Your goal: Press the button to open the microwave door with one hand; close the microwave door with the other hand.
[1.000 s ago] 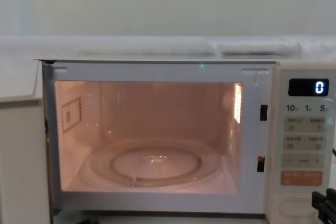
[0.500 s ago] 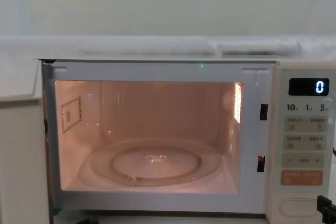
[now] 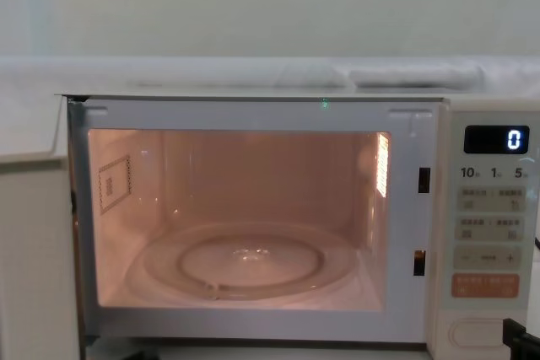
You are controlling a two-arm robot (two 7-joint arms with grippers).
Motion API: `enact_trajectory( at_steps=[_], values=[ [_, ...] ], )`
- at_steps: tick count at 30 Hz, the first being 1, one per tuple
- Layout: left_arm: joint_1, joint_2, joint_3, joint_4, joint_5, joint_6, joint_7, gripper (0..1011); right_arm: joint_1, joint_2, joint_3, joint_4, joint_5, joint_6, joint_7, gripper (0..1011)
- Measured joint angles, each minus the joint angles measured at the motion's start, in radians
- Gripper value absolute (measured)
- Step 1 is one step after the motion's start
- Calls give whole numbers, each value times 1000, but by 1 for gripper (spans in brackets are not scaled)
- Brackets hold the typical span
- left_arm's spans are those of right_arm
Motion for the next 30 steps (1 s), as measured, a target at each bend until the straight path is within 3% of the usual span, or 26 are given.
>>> enact_trajectory(
  at_steps=[30],
  values=[
    [0, 0, 0, 0, 0, 0, 0, 1001, 1, 0, -1, 1, 0, 1, 2, 1002]
  ],
)
